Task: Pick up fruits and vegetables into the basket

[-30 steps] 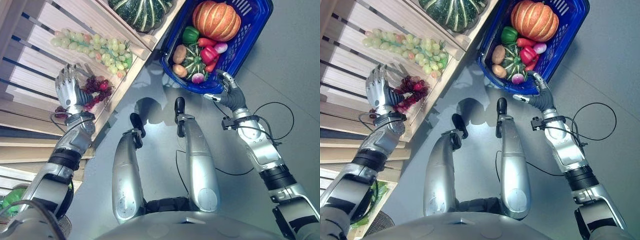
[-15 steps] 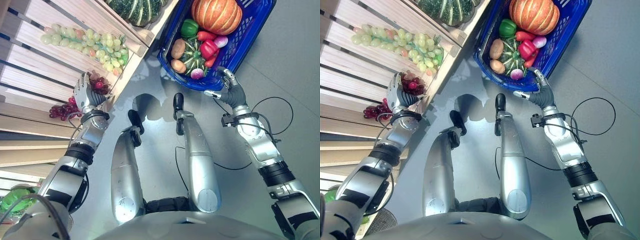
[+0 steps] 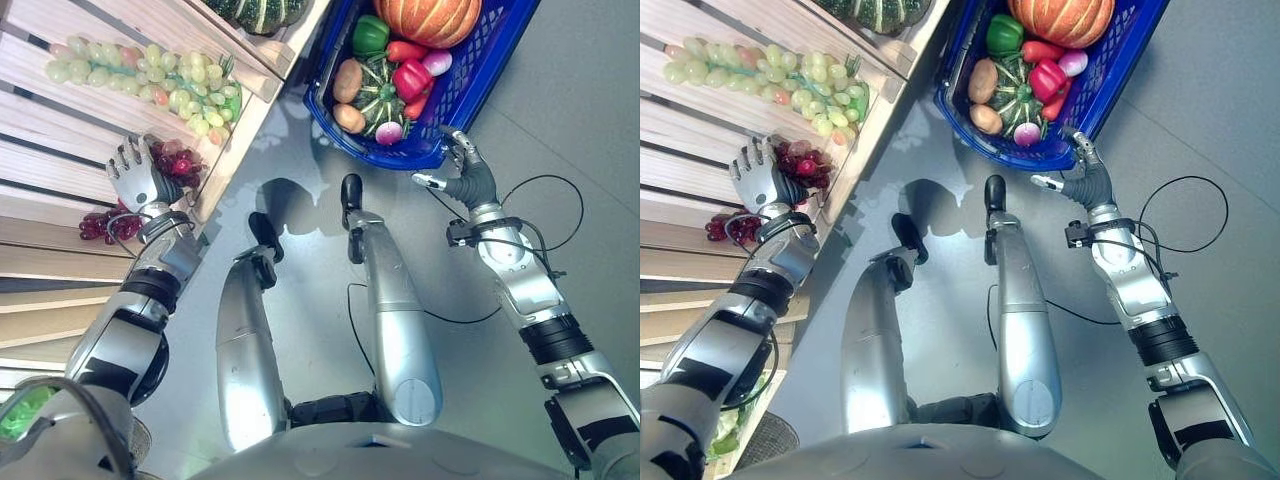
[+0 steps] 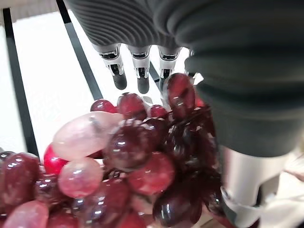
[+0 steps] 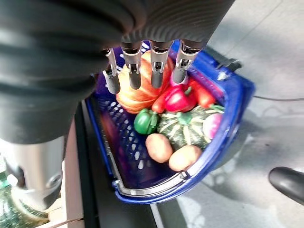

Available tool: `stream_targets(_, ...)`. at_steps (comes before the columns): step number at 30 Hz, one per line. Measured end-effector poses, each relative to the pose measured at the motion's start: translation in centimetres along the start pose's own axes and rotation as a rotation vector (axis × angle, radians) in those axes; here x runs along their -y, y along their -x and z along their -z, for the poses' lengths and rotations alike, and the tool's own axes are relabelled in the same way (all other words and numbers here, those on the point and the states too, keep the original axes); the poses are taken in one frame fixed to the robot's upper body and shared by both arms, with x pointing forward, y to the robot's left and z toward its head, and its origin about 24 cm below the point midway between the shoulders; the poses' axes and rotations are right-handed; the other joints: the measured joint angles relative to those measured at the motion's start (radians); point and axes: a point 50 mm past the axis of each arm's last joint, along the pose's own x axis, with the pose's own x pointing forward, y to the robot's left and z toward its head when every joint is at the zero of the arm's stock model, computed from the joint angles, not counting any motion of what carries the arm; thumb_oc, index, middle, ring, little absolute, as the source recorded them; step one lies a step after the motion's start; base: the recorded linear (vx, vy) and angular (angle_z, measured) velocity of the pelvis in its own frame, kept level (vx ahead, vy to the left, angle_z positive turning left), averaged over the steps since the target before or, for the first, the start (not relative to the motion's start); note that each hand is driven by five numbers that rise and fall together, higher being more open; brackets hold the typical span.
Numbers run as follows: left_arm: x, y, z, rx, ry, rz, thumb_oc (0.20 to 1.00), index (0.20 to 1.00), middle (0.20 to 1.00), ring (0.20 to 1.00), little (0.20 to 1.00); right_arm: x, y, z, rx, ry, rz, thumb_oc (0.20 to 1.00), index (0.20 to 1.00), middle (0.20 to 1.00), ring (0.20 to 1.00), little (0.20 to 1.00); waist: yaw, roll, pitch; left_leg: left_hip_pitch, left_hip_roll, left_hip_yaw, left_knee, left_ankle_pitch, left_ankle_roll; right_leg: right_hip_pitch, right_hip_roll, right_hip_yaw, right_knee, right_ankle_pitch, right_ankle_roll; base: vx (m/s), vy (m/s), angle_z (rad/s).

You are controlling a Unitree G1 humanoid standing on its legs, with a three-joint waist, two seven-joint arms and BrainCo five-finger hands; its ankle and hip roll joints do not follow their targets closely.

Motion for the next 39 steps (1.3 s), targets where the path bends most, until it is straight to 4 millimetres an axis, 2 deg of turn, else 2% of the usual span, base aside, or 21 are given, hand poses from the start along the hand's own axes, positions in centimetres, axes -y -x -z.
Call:
stream_targets(11,0.1,-0.1,0.6,-0.015,-0.023,0.006,1.0,1.0,1.0,1.0,1.0,0.3,-0.5,0.1,0.0,0.014,0.016,1.0,1.0,1.0,1.0,1.0,-0.004,-0.004,0.001,-0.033,0.0,-0.009,0.008,-0.001,0.003,-0.033,-0.001,-0.001,0.007,-0.001,0.002,0.0,0.0,0.0)
stream_targets(20,-0.2,-0.3,0.5,-0.019,-0.017,-0.034,1.0,1.0,1.0,1.0,1.0,0.2,-1.2,-0.6,0.028,0.015,0.021,1.0,1.0,1.0,1.0,1.0,0.007,-0.004,0.001,-0.058,0.013,-0.01,0.007,0.004,-0.004,-0.059,0.004,-0.005,0.009,-0.001,0.002,0.0,-0.003,0.0)
stream_targets(21,-0.3,-0.4,0.4,-0.019,-0.015,-0.038,0.796,0.796,0.796,0.796,0.796,0.1,-1.3,-0.6,0.029,0.011,0.019,1.0,1.0,1.0,1.0,1.0,0.007,-0.004,0.001,-0.062,0.013,-0.012,0.007,0.005,-0.004,-0.062,0.005,-0.007,0.009,-0.002,0.002,0.0,0.0,0.0)
stream_targets(22,-0.3,-0.4,0.3,-0.017,-0.014,-0.039,0.442,0.442,0.442,0.442,0.442,0.1,-1.3,-0.6,0.03,0.004,0.017,1.0,1.0,1.0,1.0,1.0,0.007,-0.004,0.001,-0.065,0.013,-0.013,0.006,0.005,-0.005,-0.065,0.006,-0.009,0.008,-0.002,0.002,0.0,0.0,0.0)
stream_targets(23,-0.2,-0.3,0.2,-0.008,-0.018,-0.036,0.2,0.2,0.2,0.2,0.2,0.0,-1.3,-0.6,0.029,0.001,0.017,1.0,1.0,1.0,1.0,1.0,0.006,-0.004,0.001,-0.068,0.014,-0.018,0.005,0.008,-0.01,-0.066,0.008,-0.012,0.007,-0.002,0.002,0.0,0.0,0.0)
stream_targets(34,-0.6,-0.7,0.5,-0.007,-0.051,-0.057,0.2,0.2,0.2,0.2,0.2,0.2,-1.2,-0.6,0.033,-0.017,0.023,1.0,1.0,1.0,1.0,1.0,0.004,-0.004,0.001,-0.067,0.016,-0.028,-0.013,0.016,-0.017,-0.067,0.016,-0.017,-0.001,-0.002,0.002,0.0,0.001,0.0)
stream_targets(39,-0.4,-0.5,0.6,-0.016,0.059,-0.059,0.2,0.2,0.2,0.2,0.2,0.2,-1.2,-0.5,0.034,-0.018,0.025,1.0,1.0,1.0,1.0,1.0,0.004,-0.004,0.001,-0.065,0.015,-0.028,-0.013,0.016,-0.017,-0.063,0.014,-0.018,-0.002,-0.001,0.002,0.0,0.001,0.01)
